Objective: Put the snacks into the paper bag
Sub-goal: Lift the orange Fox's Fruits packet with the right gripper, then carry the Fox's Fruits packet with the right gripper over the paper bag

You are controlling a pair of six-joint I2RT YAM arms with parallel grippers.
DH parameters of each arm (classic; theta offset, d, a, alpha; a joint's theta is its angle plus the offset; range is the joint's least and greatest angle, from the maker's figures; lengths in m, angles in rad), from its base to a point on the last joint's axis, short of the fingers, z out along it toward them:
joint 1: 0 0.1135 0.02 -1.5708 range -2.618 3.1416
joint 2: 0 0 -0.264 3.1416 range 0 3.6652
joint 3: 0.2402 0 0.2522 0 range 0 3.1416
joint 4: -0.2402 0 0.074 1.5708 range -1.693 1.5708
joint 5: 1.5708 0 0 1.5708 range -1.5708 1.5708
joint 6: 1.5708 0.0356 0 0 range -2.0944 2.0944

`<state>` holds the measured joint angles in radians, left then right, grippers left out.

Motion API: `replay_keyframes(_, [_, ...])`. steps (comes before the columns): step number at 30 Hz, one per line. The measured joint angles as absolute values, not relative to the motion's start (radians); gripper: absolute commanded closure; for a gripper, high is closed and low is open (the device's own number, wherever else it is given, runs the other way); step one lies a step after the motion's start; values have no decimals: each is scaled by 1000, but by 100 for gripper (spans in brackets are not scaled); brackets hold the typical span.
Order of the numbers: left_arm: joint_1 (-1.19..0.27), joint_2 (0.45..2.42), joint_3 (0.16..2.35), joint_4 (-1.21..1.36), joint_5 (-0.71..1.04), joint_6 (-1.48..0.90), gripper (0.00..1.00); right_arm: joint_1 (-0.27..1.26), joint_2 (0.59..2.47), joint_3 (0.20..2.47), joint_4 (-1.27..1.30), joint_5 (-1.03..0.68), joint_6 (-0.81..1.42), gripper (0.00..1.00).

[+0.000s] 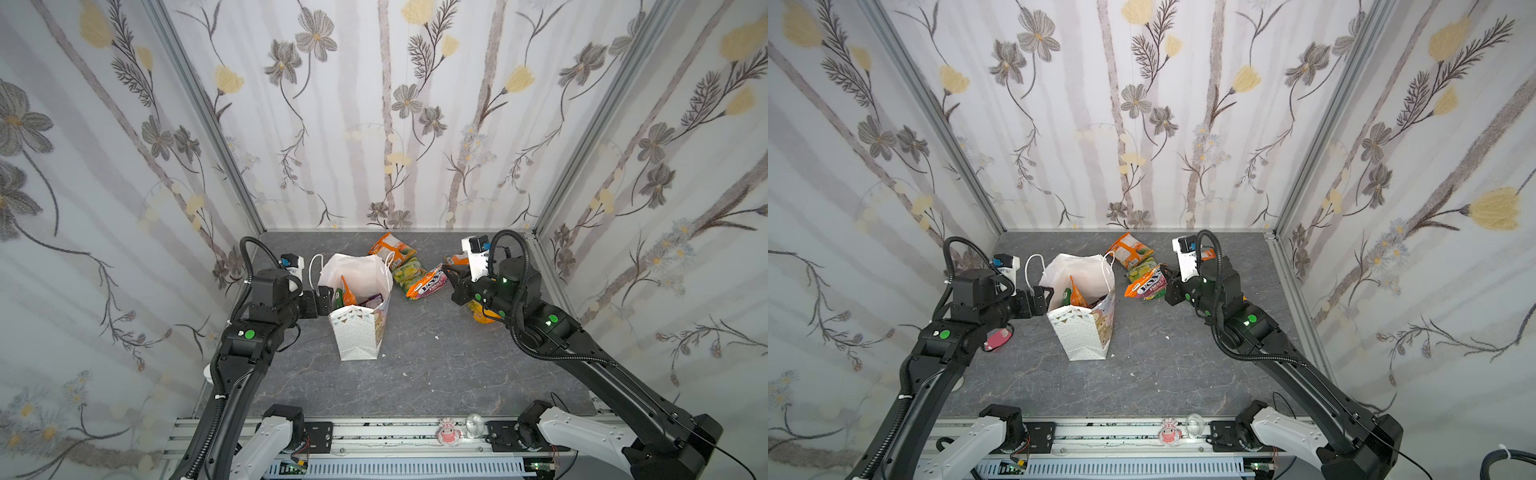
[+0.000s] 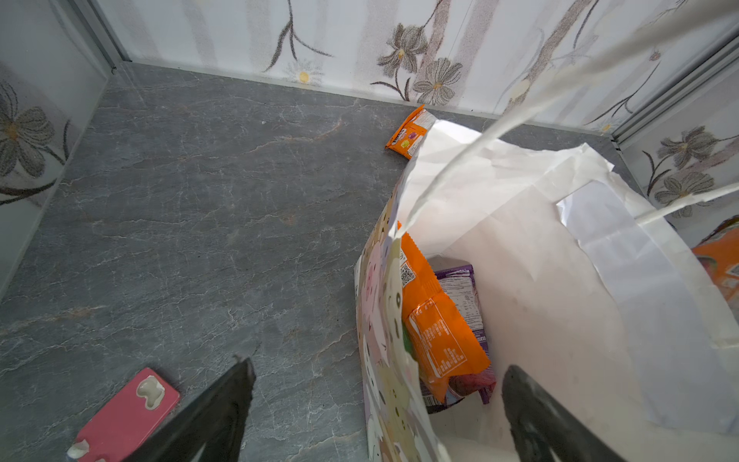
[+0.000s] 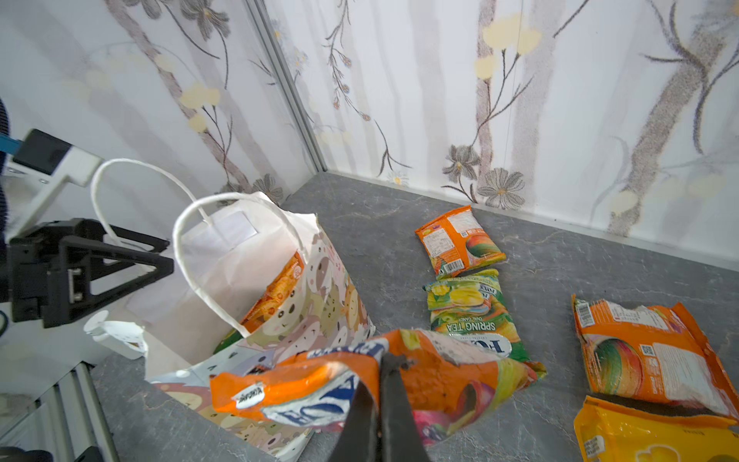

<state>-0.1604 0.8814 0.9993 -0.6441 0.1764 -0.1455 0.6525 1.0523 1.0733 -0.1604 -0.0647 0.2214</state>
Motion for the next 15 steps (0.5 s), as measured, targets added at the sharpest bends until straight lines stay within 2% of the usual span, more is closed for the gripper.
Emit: replay_keyframes(15, [-161, 881, 1000, -644, 177, -146, 3, 695, 1102, 1279, -253, -159, 181, 100])
